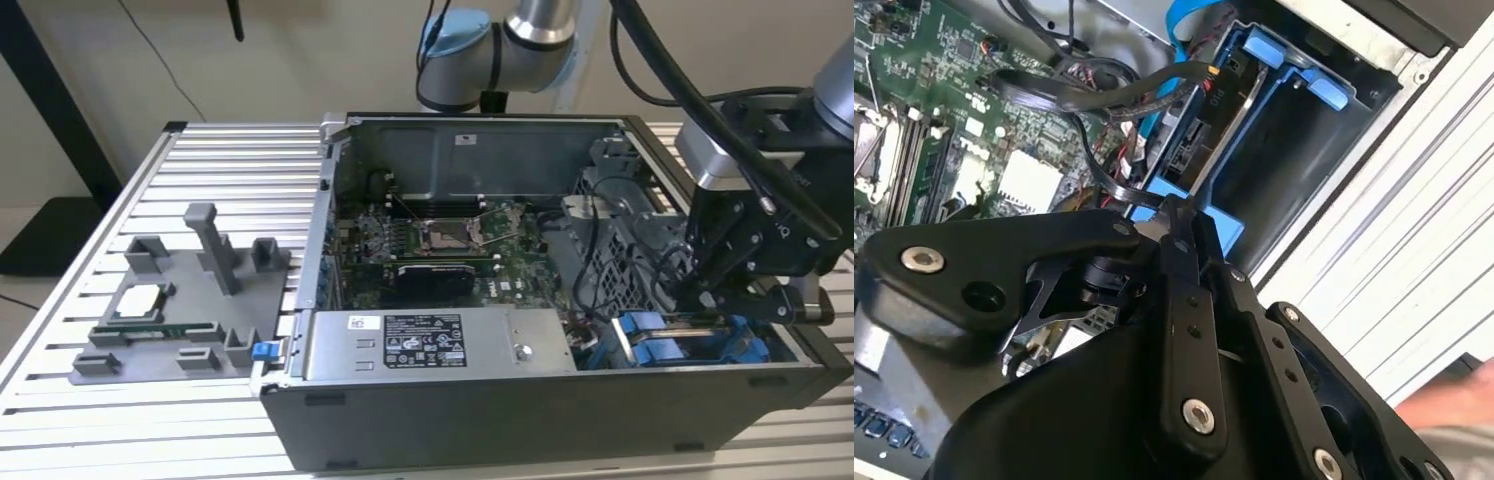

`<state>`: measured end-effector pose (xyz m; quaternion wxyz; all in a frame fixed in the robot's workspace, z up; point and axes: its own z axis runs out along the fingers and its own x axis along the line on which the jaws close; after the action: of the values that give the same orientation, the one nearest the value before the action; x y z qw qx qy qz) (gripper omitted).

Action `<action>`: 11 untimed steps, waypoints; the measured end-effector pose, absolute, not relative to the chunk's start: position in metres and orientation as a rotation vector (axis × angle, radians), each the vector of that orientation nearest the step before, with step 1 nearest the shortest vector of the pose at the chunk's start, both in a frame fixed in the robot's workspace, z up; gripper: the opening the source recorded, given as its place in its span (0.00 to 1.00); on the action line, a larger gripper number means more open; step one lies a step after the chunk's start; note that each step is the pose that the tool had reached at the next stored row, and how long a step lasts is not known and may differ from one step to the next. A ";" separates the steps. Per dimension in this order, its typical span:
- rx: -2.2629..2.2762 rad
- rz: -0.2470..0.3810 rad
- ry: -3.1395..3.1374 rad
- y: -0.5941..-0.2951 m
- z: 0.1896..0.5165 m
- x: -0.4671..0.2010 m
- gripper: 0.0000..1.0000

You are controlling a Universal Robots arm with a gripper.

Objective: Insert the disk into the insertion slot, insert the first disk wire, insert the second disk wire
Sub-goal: 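Insert the second disk wire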

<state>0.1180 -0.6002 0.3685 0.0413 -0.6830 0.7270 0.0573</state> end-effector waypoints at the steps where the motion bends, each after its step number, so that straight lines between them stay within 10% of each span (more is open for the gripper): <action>1: -2.091 0.176 2.226 -0.601 0.368 0.118 0.00; 11: -2.092 0.174 2.224 -0.603 0.361 0.126 0.00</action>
<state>0.1258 -0.6026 0.3608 0.0416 -0.6835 0.7265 0.0570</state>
